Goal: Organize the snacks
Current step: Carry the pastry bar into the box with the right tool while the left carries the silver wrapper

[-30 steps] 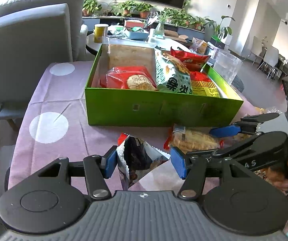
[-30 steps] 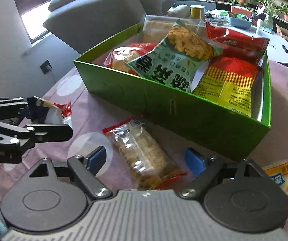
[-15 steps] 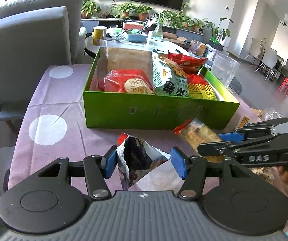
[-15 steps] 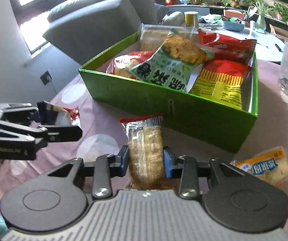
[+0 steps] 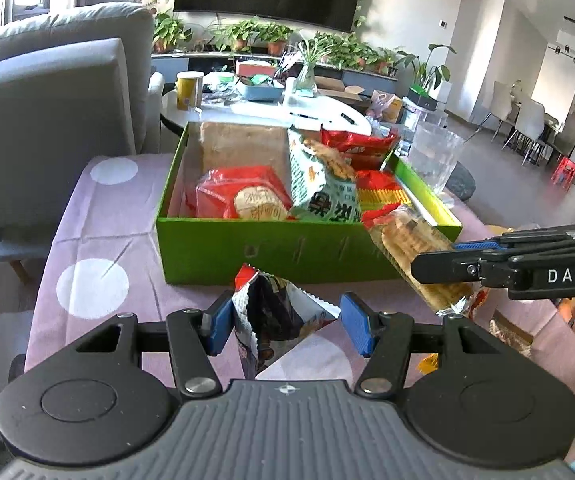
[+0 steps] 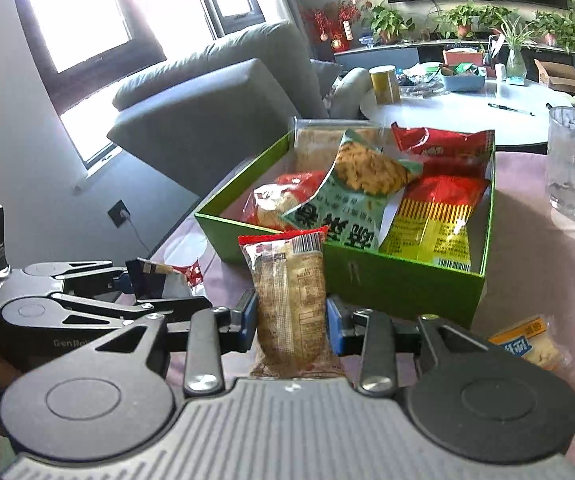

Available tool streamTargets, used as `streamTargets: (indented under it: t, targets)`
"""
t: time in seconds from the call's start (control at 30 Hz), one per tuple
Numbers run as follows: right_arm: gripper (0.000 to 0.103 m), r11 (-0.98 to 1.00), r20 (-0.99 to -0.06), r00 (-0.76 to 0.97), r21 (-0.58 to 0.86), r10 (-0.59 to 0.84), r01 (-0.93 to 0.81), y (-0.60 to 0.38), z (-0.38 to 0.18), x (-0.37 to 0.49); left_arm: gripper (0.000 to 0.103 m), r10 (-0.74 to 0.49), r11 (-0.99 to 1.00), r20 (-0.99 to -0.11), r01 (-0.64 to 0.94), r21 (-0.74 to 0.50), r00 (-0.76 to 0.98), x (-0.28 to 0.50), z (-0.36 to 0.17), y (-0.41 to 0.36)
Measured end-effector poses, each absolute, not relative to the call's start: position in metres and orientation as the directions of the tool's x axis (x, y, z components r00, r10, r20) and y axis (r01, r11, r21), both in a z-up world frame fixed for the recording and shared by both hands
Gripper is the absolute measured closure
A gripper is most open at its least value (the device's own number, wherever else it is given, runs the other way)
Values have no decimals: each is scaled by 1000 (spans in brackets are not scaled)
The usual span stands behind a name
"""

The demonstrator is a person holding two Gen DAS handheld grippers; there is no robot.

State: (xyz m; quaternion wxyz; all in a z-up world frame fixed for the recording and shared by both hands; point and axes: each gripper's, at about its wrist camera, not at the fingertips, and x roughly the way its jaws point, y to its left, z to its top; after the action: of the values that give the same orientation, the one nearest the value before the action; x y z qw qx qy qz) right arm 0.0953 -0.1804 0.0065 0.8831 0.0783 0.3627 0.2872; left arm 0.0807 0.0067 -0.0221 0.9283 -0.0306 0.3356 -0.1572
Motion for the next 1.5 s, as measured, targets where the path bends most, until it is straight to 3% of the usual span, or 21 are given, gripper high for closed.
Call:
streamTargets:
  t: [0.77, 1.5]
  targets:
    - [48, 830, -520, 648, 392, 556, -398, -188, 38, 131, 49, -344, 936, -543, 329, -127, 766, 158, 27, -2]
    - [48, 856, -549, 661, 398, 511, -330, -196, 24, 176, 49, -279, 958, -594, 265, -113, 755, 258, 5, -2]
